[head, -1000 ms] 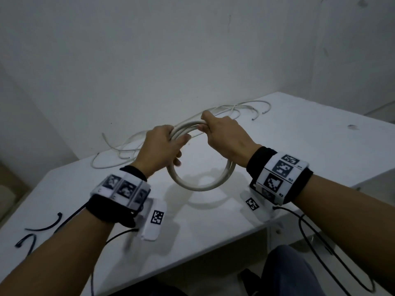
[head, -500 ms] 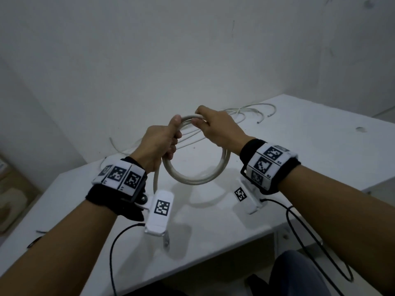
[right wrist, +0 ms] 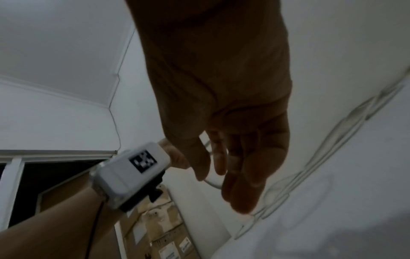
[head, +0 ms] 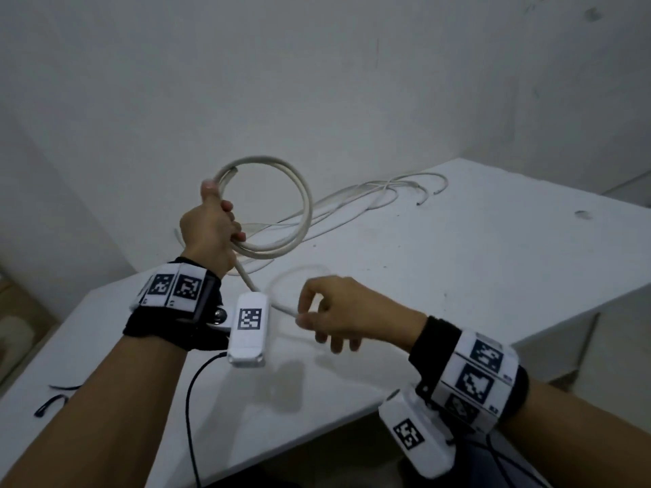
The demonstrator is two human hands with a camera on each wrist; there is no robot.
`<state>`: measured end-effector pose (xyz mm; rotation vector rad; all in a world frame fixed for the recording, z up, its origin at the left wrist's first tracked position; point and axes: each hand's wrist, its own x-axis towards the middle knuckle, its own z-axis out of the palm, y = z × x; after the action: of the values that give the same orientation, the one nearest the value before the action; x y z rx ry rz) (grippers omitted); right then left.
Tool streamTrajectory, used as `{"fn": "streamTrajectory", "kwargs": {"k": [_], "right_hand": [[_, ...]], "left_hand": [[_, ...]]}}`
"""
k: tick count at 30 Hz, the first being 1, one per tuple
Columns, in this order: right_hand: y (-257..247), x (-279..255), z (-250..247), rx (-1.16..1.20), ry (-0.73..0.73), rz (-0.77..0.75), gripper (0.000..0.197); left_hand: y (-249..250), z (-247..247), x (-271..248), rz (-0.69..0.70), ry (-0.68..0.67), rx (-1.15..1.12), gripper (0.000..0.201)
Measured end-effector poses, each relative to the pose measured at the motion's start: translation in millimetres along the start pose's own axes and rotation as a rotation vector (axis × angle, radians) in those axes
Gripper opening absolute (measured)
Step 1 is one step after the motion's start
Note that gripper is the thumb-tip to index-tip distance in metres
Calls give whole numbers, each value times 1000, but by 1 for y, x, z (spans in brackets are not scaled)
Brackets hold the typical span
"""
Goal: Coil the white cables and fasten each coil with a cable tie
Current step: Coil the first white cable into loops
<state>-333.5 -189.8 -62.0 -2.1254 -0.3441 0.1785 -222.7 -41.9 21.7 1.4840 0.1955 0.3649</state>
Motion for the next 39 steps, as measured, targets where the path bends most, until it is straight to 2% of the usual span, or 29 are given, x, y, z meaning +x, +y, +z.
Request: {"fn": "streamTrajectory", "kwargs": {"k": [2, 4, 7, 9, 10, 13, 14, 16, 20, 23, 25, 30, 34, 39], "right_hand": [[10, 0, 11, 85, 14, 85, 19], [15, 4, 19, 134, 139, 119, 22], [21, 11, 25, -114, 331, 82, 26], [24, 14, 26, -214, 385, 56, 27], [27, 14, 25, -136, 340, 62, 28], [29, 14, 25, 566, 69, 29, 22], [27, 13, 24, 727, 51, -1, 15], [24, 14, 18, 917, 112, -39, 2], [22, 31, 3, 1252, 238, -57, 9], [24, 47, 5, 1324, 364, 1, 13], [27, 56, 9, 1365, 397, 83, 15], [30, 69, 11, 1453, 385, 186, 16], [33, 75, 11, 1447, 308, 181, 16], [37, 70, 3, 1414, 169, 95, 22]], "left_hand": [[-1, -4, 2, -20, 14, -50, 48], [-3, -8, 4, -30, 27, -72, 47], [-7, -14, 5, -52, 26, -117, 47], [-8, -19, 6, -64, 24, -141, 46], [-9, -21, 8, -66, 29, -147, 46], [-9, -29, 14, -82, 46, -157, 48], [-9, -32, 16, -97, 44, -167, 48], [-7, -36, 17, -135, 34, -180, 48], [-11, -38, 13, -175, -21, -184, 44], [-19, -31, 3, -216, -97, -195, 39], [-22, -27, -3, -241, -137, -189, 40], [-28, -20, -17, -146, -76, -62, 42], [-36, -18, -26, -80, -21, 129, 45], [-45, -22, -25, -88, 22, 204, 47]]}}
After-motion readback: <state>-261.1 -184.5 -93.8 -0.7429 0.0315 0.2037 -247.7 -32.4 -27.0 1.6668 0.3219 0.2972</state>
